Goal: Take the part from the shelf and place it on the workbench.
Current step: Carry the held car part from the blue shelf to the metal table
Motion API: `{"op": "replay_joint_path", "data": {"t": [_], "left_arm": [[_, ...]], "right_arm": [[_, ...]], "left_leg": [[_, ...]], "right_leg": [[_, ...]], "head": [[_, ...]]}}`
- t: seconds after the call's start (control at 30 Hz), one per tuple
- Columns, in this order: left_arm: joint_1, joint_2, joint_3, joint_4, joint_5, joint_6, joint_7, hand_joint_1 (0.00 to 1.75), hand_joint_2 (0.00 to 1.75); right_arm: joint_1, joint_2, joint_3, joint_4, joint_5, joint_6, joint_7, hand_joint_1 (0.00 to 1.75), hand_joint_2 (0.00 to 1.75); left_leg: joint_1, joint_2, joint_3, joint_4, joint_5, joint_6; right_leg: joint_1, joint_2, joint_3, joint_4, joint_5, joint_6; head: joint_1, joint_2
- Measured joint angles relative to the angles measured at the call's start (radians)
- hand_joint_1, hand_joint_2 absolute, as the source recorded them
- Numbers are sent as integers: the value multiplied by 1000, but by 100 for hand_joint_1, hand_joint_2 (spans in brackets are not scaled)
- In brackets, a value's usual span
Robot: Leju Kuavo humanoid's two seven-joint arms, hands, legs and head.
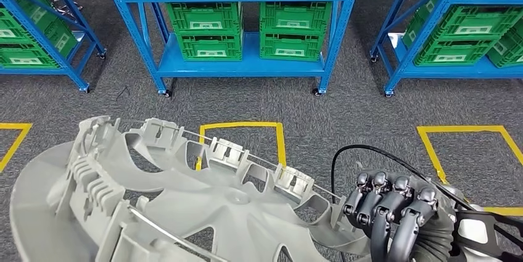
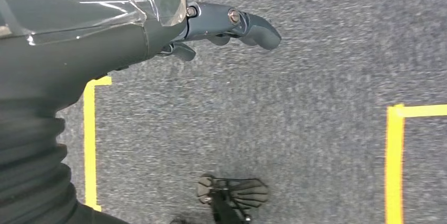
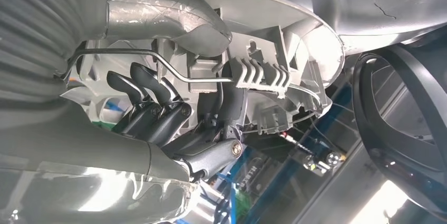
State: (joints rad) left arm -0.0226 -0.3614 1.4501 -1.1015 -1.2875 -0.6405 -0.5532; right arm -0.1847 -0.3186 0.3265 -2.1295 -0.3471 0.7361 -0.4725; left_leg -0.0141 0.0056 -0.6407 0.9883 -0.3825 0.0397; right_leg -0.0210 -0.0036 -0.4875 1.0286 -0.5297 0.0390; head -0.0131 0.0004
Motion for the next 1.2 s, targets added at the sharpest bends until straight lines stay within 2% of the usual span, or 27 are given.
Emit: {"op": "replay_joint_path", "data": {"t": [0.03,0.07,0.13,0.2,0.27,0.3,0.33,0.37,0.43,0.5,0.53,0.57,0.63,0.67,0.7,0.77,0.8,0.83,0.87,0.9,0.93,1.0,1.03,1.07,1.13,1.17,1.2], "left_arm": [[1,0,0,0,-1,-1,-1,0,175],[2,0,0,-1,-2,-2,-2,0,175],[6,1,0,-3,-4,-7,-4,0,175],[9,2,0,-4,-9,-14,-7,0,175],[10,2,0,-5,-15,-18,-8,0,175],[10,2,0,-5,-18,-18,-9,0,175],[10,2,0,-5,-20,-19,-9,0,175],[10,2,-1,-5,-21,-19,-9,0,175],[11,2,-3,-6,-22,-19,-9,0,175],[11,3,-6,-6,-28,-17,-9,0,175],[11,3,-8,-6,-33,-16,-10,0,175],[12,2,-10,-6,-38,-15,-11,0,175],[14,2,-16,-6,-45,-12,-15,0,175],[15,1,-19,-5,-47,-10,-17,0,175],[15,1,-23,-3,-49,-8,-19,0,175],[15,2,-29,2,-52,-4,-22,0,175],[15,2,-31,6,-54,-3,-24,0,175],[15,2,-32,8,-54,-3,-26,0,175],[15,2,-33,10,-55,-3,-27,0,175],[15,2,-35,12,-57,-4,-29,0,175],[15,3,-37,13,-59,-3,-31,0,175],[15,5,-42,16,-63,2,-32,0,175],[15,7,-43,17,-65,6,-33,0,175],[15,8,-43,19,-67,8,-33,0,175],[16,13,-43,21,-71,12,-32,0,175],[18,15,-43,22,-73,14,-31,0,175],[19,17,-42,23,-73,17,-30,0,175]], "right_arm": [[-3,0,1,0,-3,1,0,173,175],[-5,1,1,1,-6,1,1,173,175],[-8,1,2,4,-12,2,3,173,175],[-11,1,3,6,-20,2,5,173,175],[-11,1,3,7,-26,1,5,173,175],[-10,1,3,7,-28,1,5,173,175],[-9,0,3,8,-29,1,5,173,175],[-7,0,3,8,-29,1,5,173,175],[-4,0,2,8,-28,0,5,173,175],[-1,0,1,8,-26,-1,6,173,175],[0,0,0,7,-24,-4,7,173,175],[3,0,-1,7,-22,-7,8,173,175],[13,-1,-3,7,-17,-14,11,173,175],[19,-2,-5,6,-16,-16,11,173,175],[25,-3,-7,4,-14,-17,11,173,175],[36,-6,-10,1,-12,-18,6,173,175],[43,-7,-12,0,-11,-18,3,173,175],[49,-7,-15,-1,-10,-18,0,173,175],[54,-7,-18,-1,-8,-18,-1,173,175],[59,-7,-22,-3,-5,-18,-2,173,175],[62,-7,-26,-6,-2,-18,-2,173,175],[67,-7,-32,-14,5,-18,-2,173,175],[71,-6,-35,-18,6,-18,-2,173,175],[74,-4,-37,-20,6,-18,-1,173,175],[80,-1,-39,-23,6,-17,0,173,175],[82,0,-40,-23,5,-15,0,173,175],[84,2,-40,-23,5,-13,0,173,175]], "left_leg": [[-1,0,-9,6,8,-5],[-1,0,-15,8,16,-10],[3,-2,-25,15,13,-22],[10,-5,-44,72,-58,-38],[18,-6,-71,196,-157,-53],[23,-6,-79,257,-184,-58],[26,-5,-77,295,-189,-61],[29,-5,-58,298,-174,-63],[33,-7,34,194,-127,-61],[30,-10,135,47,-123,-53],[26,-12,162,3,-131,-47],[22,-12,169,-16,-136,-40],[19,-9,158,-25,-120,-23],[19,-7,150,-29,-109,-13],[19,-4,140,-33,-97,-4],[14,-2,114,-32,-74,8],[10,-1,99,-31,-63,10],[7,-1,84,-29,-53,12],[3,-1,69,-25,-44,13],[0,0,53,-20,-35,13],[-1,-1,37,-13,-27,12],[-5,-2,9,4,-13,7],[-6,-2,2,9,-5,3],[-6,-2,-4,10,3,-2],[-3,-4,-11,11,13,-14],[-2,-5,-19,21,-2,-21],[1,-6,-28,46,-38,-29]], "right_leg": [[3,0,21,-40,-10,-6],[5,1,24,-57,-14,-13],[2,-1,6,-54,0,-28],[-4,-4,-11,-55,20,-43],[-3,-5,-31,-54,41,-47],[-4,-5,-43,-53,52,-46],[-4,-5,-57,-51,62,-44],[-5,-5,-71,-48,71,-40],[-6,-3,-93,-45,87,-32],[-4,-3,-105,-44,102,-20],[-4,-3,-109,-45,110,-12],[-5,-4,-112,-47,119,-4],[-8,-5,-118,-48,126,8],[-8,-4,-127,-35,110,7],[-8,-4,-140,-1,77,1],[-7,-2,-178,126,-15,-14],[-5,-2,-192,193,-46,-16],[-4,-2,-197,241,-58,-12],[-3,-1,-185,252,-46,-4],[-2,-1,-156,231,-24,4],[0,-2,-111,175,-3,8],[8,-2,-8,24,1,-1],[12,-1,22,-28,-7,-9],[15,-1,32,-55,-14,-16],[14,-1,17,-59,-1,-29],[11,-2,8,-60,8,-38],[8,-3,-1,-61,18,-45]], "head": [[0,0],[-1,0],[0,0],[-3,0],[-7,0],[-8,0],[-8,0],[-8,0],[-8,0],[-8,0],[-7,0],[-7,0],[-7,0],[-5,0],[-3,0],[0,0],[0,0],[1,0],[1,0],[0,0],[0,0],[-1,0],[-1,0],[-1,0],[0,0],[0,0],[-2,0]]}}
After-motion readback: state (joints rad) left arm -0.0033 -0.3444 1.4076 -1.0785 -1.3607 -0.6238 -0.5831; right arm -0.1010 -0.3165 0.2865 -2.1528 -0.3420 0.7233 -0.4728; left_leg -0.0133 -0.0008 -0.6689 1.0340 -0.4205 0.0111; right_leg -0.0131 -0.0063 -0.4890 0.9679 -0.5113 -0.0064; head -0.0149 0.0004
